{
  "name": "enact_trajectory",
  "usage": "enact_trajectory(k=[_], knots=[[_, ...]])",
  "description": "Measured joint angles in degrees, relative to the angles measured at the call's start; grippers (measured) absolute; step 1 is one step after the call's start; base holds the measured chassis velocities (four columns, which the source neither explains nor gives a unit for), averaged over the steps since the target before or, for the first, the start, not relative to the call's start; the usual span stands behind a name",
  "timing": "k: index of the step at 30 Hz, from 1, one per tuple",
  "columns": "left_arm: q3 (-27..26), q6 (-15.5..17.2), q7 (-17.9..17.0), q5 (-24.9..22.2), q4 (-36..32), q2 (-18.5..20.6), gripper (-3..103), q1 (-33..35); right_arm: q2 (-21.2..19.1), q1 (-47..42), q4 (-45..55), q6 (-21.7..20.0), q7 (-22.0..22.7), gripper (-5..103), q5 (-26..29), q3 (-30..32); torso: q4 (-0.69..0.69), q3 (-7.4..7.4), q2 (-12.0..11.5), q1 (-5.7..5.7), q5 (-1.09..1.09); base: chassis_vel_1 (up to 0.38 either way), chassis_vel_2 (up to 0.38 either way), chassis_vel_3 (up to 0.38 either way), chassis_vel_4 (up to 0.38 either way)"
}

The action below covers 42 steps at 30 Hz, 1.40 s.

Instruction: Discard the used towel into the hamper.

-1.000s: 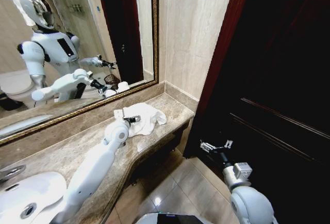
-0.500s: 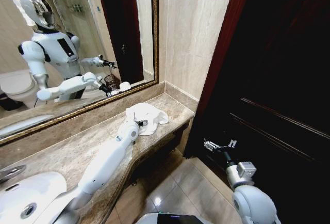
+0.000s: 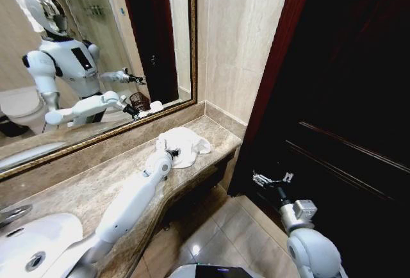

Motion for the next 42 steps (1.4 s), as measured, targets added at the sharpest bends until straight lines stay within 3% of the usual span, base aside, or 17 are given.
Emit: enact_trajectory(k=[5, 6, 9, 10, 14, 15, 18, 23, 26, 27, 30, 34, 42], knots=[[0.0, -0.8, 0.6, 0.8, -1.2, 0.6, 20, 0.5, 0.2, -0.1, 0.1, 0.0, 0.1, 100, 0.0, 0.0, 0.00, 0.00, 0.0, 0.00, 0.00, 0.000, 0.000, 0.000, 0.000], [0.0, -0.8, 0.6, 0.8, -1.2, 0.6, 20, 0.5, 0.2, -0.1, 0.1, 0.0, 0.1, 100, 0.0, 0.0, 0.00, 0.00, 0.0, 0.00, 0.00, 0.000, 0.000, 0.000, 0.000], [0.2, -3.4, 4.2, 6.9, -1.6, 1.3, 10, 1.6, 0.4, -0.1, 0.6, -0.2, 0.3, 100, 0.1, -0.2, -0.01, 0.00, 0.0, 0.00, 0.00, 0.000, 0.000, 0.000, 0.000], [0.2, -3.4, 4.2, 6.9, -1.6, 1.3, 10, 1.6, 0.4, -0.1, 0.6, -0.2, 0.3, 100, 0.1, -0.2, -0.01, 0.00, 0.0, 0.00, 0.00, 0.000, 0.000, 0.000, 0.000], [-1.8, -11.2, 12.3, 15.8, -3.8, 2.8, 10, 4.7, 0.4, -0.2, 1.3, -0.3, 0.5, 100, 0.2, -0.3, -0.01, 0.00, 0.0, 0.00, -0.01, 0.000, 0.000, 0.000, 0.000], [-1.8, -11.2, 12.3, 15.8, -3.8, 2.8, 10, 4.7, 0.4, -0.2, 1.3, -0.3, 0.5, 100, 0.2, -0.3, -0.01, 0.00, 0.0, 0.00, -0.01, 0.000, 0.000, 0.000, 0.000], [-6.2, -15.6, 17.0, 22.2, -7.9, 4.7, 10, 8.1, 0.1, 0.0, 1.8, -0.3, 0.8, 100, 0.8, -0.4, -0.01, 0.00, 0.0, 0.00, -0.01, 0.000, 0.000, 0.000, 0.000], [-13.8, -17.0, 19.7, 26.1, -13.3, 6.6, 10, 13.7, -0.3, 0.5, 2.6, -0.4, 1.2, 100, 2.0, -0.3, 0.00, 0.00, 0.0, -0.01, -0.01, 0.000, 0.000, 0.000, 0.000], [-21.4, -16.4, 21.1, 27.5, -19.4, 7.4, 10, 22.0, -0.6, 0.7, 3.2, -0.4, 1.1, 100, 2.5, -0.2, 0.02, 0.00, 0.0, -0.01, -0.02, 0.000, 0.000, 0.000, 0.000], [-21.4, -16.4, 21.1, 27.5, -19.4, 7.4, 10, 22.0, -0.6, 0.7, 3.2, -0.4, 1.1, 100, 2.5, -0.2, 0.02, 0.00, 0.0, -0.01, -0.02, 0.000, 0.000, 0.000, 0.000], [-26.9, -17.1, 22.4, 30.7, -26.4, 6.7, 10, 30.2, -0.8, 1.0, 3.6, -0.6, 1.0, 100, 2.7, -0.3, 0.01, -0.01, 0.0, -0.01, -0.01, 0.000, 0.000, 0.000, 0.000], [-30.5, -19.0, 24.7, 34.9, -30.2, 3.8, 10, 35.6, -0.7, 1.2, 4.4, -1.7, 1.1, 100, 2.8, -0.5, 0.01, -0.01, 0.0, -0.01, 0.00, 0.000, 0.000, 0.000, 0.000], [-30.3, -20.1, 25.8, 37.5, -34.6, -1.0, 10, 41.1, -0.4, 0.4, 6.1, -3.0, 1.1, 100, 3.0, -0.4, -0.01, -0.01, 0.0, 0.01, 0.01, 0.000, 0.000, 0.000, 0.000]])
